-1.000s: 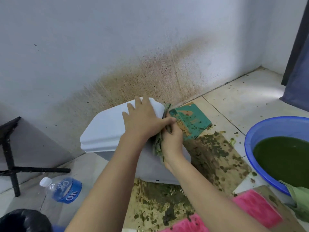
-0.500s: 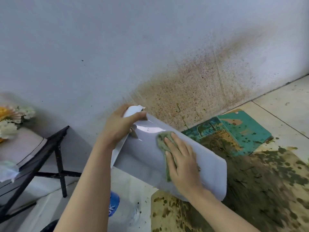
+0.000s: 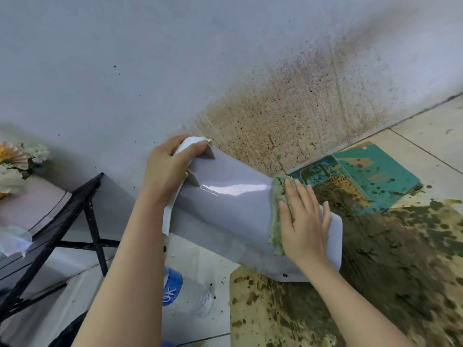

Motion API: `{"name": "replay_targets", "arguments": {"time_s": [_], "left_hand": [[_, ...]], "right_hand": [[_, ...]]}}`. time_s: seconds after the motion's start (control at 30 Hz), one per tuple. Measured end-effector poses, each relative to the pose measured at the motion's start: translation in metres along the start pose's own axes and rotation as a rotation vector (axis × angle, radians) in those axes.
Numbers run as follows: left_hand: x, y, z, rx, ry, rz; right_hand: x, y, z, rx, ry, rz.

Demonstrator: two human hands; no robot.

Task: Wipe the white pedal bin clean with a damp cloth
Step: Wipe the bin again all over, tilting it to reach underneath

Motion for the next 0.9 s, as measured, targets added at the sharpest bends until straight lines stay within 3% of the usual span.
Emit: {"name": "replay_targets", "arguments": {"time_s": [0.17,0.23,0.4,0.47,0.57,0.7,0.9], "left_hand": [[-0.003,-0.007,0.002,-0.037,-0.014,0.017],[-0.003,-0.009,0.003,-0.046,-0.008,0.015],[-0.004,-0.008,0.005,-0.03,-0.011,0.019],[-0.001,-0.004,0.001,-0.031,-0.026,0.016],[0.003,-0.001,-0.005,-0.035,-0.037,0.042],[0.006,-0.001,-0.002,-0.04,-0.067,0.067],[0.001,0.002,0.007,-0.075,0.004,0.029]], "right_hand": [[-0.055,-0.021,-0.022,-0.064,0.068,0.28],[-0.028,-0.016,-0.017,-0.053,0.114,0.183],[0.083,0.0,0.013,0.023,0.185,-0.297],[0.097,0.007,0.021,0.052,0.201,-0.346],[0.077,0.022,0.022,0.068,0.215,-0.24],[-0.01,0.03,0.01,0.046,0.101,0.065],[-0.079,-0.016,-0.017,-0.077,0.245,0.21]]}}
Point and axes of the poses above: each hand's wrist, its own y-axis towards the middle knuckle, its own z-axis out of the palm, x = y × z, the point moved 3 cm from there along y, towards the middle knuckle, and after that the axes turned 10 degrees about -x, right-handed, at the moved point
